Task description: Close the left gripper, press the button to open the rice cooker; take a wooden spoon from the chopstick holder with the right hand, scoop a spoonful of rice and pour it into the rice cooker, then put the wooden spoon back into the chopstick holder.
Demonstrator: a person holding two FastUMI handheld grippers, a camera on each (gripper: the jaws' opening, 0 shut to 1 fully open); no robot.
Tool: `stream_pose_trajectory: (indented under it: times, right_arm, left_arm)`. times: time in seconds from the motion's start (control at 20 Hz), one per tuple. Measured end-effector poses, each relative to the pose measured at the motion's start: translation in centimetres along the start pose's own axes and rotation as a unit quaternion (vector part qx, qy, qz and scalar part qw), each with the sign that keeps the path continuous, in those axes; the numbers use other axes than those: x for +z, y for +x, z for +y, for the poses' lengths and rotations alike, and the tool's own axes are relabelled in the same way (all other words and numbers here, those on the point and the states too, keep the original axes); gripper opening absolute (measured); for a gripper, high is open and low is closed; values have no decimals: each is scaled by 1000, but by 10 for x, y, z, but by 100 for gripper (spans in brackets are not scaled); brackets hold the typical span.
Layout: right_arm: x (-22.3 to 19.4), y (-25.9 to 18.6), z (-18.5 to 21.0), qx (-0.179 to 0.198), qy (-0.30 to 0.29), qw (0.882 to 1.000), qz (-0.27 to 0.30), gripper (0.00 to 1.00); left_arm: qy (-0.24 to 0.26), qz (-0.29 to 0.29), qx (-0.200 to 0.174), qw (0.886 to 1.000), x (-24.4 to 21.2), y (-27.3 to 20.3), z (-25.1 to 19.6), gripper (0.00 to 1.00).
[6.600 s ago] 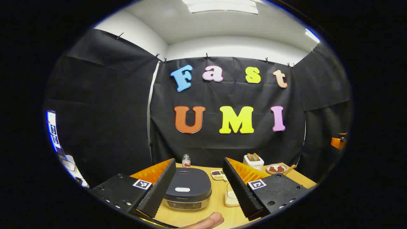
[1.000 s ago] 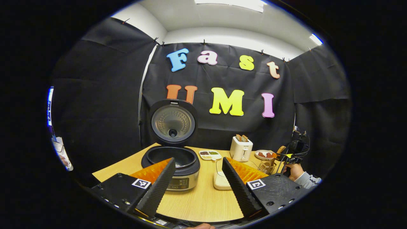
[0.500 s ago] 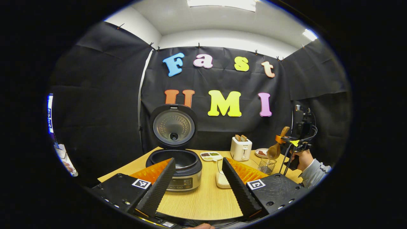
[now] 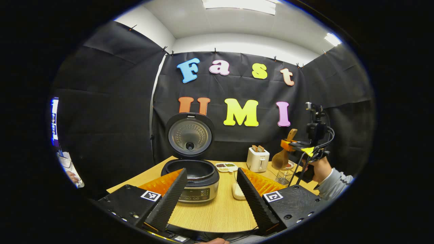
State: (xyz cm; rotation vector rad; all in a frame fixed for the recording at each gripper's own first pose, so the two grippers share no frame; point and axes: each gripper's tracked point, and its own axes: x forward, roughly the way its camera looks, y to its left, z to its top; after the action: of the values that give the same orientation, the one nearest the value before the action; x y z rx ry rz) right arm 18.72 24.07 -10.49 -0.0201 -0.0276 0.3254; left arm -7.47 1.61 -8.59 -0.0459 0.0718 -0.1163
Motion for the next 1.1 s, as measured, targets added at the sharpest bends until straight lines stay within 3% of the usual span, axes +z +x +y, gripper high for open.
stream_pose_trajectory:
  times: [0.3, 0.5, 0.55, 0.65, 0.8, 0.9, 1.1]
  right_arm:
    - [-73, 29, 64, 44, 23, 996, 73, 9]
    - [-112, 43, 82, 54, 34, 992, 109, 9]
    - [-117, 44, 82, 53, 45, 991, 113, 14]
    - [-125, 47, 88, 65, 65, 988, 127, 9]
    - [-144, 42, 104, 101, 86, 975, 179, 9]
    - [-144, 39, 104, 104, 116, 967, 200, 9]
    - [-151, 38, 91, 90, 237, 935, 246, 9]
  left_arm:
    - [5, 2, 11, 1000, -4, 2, 13, 94]
    - [6, 7, 9, 1000, -9, 7, 14, 94]
    - [6, 9, 8, 1000, -12, 8, 14, 94]
    - [5, 13, 9, 1000, -15, 11, 16, 94]
    - [-2, 17, 9, 1000, -19, 14, 15, 94]
    - [-3, 18, 5, 1000, -19, 14, 11, 94]
    - [7, 18, -1, 1000, -19, 10, 4, 94]
